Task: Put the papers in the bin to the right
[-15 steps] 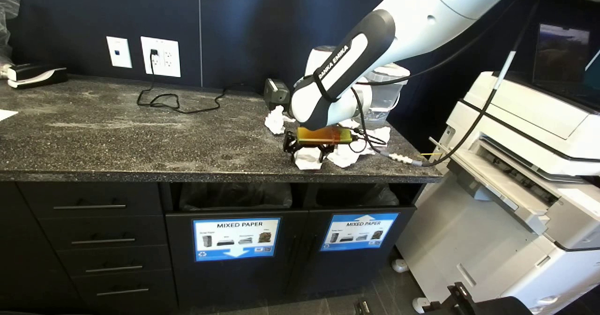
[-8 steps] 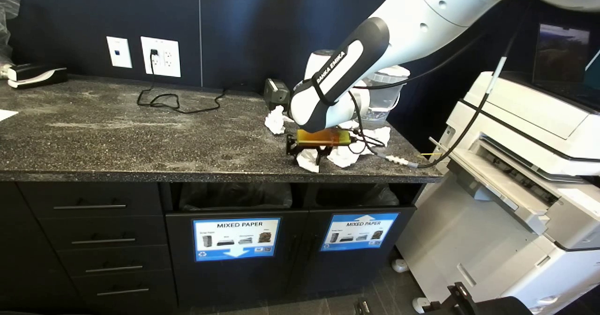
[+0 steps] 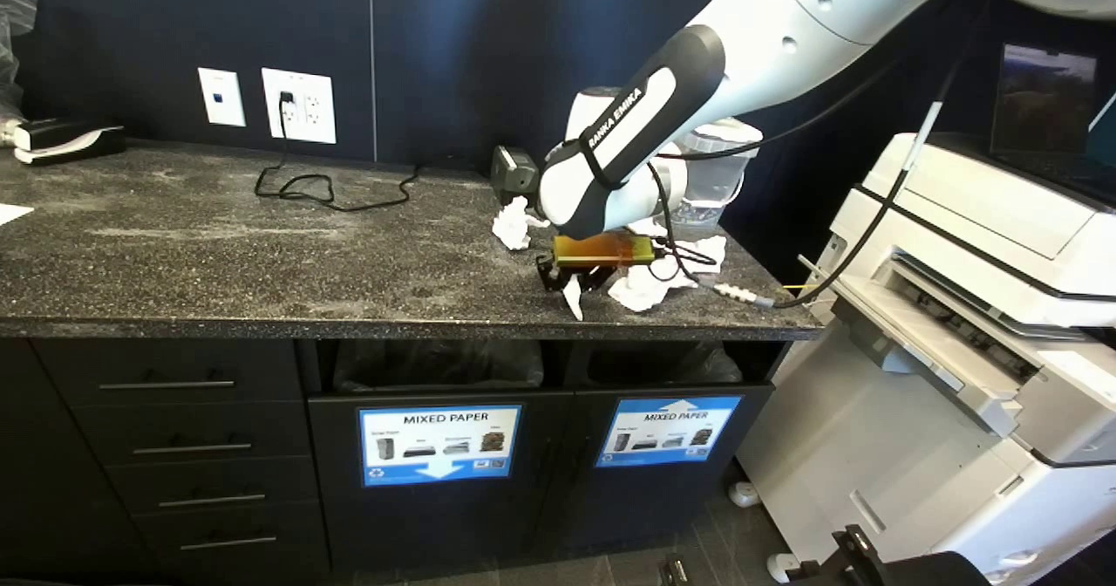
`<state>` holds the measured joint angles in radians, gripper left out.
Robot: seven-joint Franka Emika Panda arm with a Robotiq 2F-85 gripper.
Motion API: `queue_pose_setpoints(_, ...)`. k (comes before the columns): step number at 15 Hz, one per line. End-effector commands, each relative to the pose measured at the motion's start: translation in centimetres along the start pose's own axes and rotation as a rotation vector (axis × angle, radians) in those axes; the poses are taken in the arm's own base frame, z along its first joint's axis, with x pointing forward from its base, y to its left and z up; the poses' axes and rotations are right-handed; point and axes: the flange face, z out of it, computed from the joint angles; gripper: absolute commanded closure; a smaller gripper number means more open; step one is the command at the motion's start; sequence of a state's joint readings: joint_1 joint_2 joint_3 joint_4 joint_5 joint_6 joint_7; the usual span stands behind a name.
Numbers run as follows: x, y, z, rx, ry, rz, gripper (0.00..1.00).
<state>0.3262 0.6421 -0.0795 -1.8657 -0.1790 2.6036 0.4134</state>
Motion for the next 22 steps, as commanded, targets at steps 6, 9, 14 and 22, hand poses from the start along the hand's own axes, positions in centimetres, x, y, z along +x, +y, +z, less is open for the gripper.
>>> queue_pose_setpoints(6, -6.1, -1.1, -3.7, 0.019, -0.099, -0.173, 0.83)
queue_pose_setpoints(9, -10.4, -0.3, -5.6, 0.016, -0.077, -0.156, 0.85)
queue_pose_setpoints(14, -17.1, 1.6, -8.1, 0.025, -0.001, -0.137, 0.83)
queue_pose_setpoints(22, -20.9, 3.8, -4.8, 0.093, 0.083, -0.084, 0.85)
